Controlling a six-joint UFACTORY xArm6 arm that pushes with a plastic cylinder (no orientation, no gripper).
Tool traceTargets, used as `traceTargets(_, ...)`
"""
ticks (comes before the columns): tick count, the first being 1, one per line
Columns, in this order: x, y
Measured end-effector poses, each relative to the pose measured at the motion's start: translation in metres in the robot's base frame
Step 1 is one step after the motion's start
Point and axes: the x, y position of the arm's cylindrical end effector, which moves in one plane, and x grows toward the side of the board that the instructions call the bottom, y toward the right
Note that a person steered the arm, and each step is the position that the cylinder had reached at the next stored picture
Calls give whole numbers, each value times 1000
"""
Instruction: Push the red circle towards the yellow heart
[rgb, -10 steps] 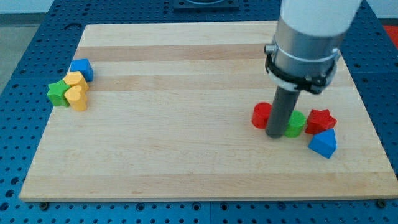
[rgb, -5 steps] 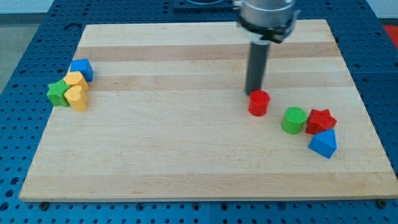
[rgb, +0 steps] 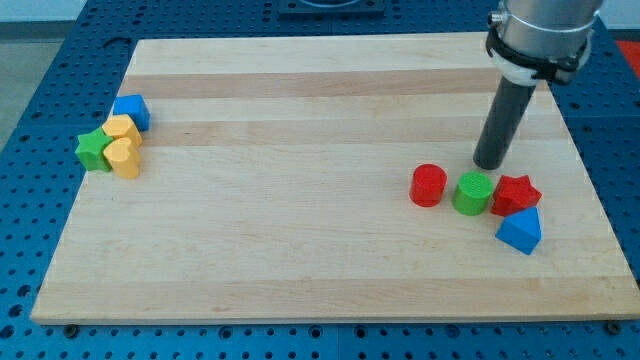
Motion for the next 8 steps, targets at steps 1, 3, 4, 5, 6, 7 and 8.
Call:
traceTargets(1,18,-32)
traceTargets(3,25,-197)
traceTargets(4,25,-217)
traceTargets(5,24,-171)
traceTargets(6,26,-123)
traceTargets(7,68,-121)
traceTargets(8,84,-165)
